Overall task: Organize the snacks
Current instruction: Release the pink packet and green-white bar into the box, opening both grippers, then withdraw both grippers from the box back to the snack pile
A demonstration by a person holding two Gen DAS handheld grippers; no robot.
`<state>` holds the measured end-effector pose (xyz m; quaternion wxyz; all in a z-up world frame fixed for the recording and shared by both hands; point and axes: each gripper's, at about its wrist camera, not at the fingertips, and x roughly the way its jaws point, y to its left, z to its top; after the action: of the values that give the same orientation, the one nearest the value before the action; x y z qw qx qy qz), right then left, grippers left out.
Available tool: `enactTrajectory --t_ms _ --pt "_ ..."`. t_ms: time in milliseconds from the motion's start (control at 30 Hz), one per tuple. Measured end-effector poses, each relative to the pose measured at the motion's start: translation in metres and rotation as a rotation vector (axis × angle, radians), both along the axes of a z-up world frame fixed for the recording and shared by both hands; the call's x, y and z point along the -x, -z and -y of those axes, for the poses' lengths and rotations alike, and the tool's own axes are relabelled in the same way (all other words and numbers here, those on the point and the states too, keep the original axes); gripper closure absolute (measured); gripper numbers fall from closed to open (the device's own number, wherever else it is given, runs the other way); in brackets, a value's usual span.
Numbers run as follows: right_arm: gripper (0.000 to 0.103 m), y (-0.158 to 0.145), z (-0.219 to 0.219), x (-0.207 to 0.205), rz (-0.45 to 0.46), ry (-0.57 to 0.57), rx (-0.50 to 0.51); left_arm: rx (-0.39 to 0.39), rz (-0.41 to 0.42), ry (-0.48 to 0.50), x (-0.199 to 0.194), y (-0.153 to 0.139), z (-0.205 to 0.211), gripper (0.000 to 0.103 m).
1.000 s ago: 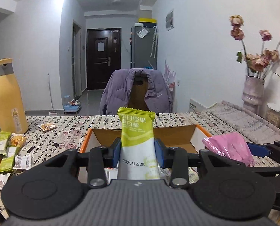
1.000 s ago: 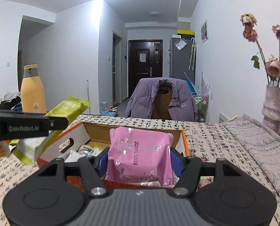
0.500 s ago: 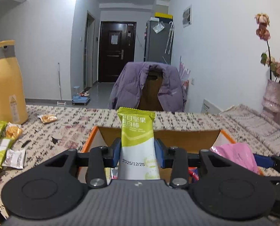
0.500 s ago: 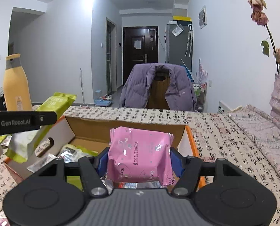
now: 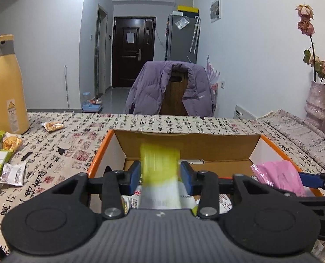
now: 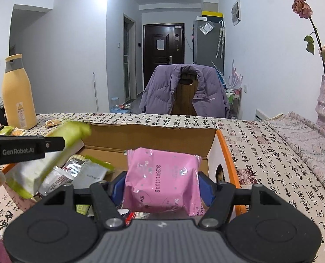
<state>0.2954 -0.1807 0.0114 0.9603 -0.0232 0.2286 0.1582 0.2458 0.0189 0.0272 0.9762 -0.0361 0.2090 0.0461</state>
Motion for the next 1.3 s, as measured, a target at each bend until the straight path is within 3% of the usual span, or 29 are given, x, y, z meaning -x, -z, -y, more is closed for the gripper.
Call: enactTrajectory --t_ms 67,133,167,200,700,1033,1300 --pt "0.02 -0.001 0.002 0.002 0.009 -0.001 -0.02 -0.005 0.025 0.0 0.004 -0.003 0.002 0.032" --pt "0.01 -0.002 0.005 0.004 0.02 0.005 -0.027 -0.008 0.047 -0.011 0.008 -0.005 0.003 0.0" --pt "0.001 -0.002 0.006 0.004 0.022 0.009 -0.032 -0.001 0.062 -0.015 0.01 -0.006 0.002 0.0" --pt "0.0 -0.002 0.007 0.003 0.022 0.012 -0.039 0.003 0.074 -0.019 0.011 -0.007 0.002 0.0" --pt "0.0 -0.013 0.014 0.007 0.032 0.024 -0.059 0.023 0.111 -0.014 0.022 -0.03 0.005 0.0" --pt "0.0 -0.047 0.012 0.05 0.1 -0.037 -0.054 0.031 0.136 -0.009 0.065 -0.047 0.005 0.0" --pt "0.0 -0.045 0.017 0.093 0.102 -0.038 -0.034 0.037 0.139 0.004 0.107 -0.045 0.002 0.0"
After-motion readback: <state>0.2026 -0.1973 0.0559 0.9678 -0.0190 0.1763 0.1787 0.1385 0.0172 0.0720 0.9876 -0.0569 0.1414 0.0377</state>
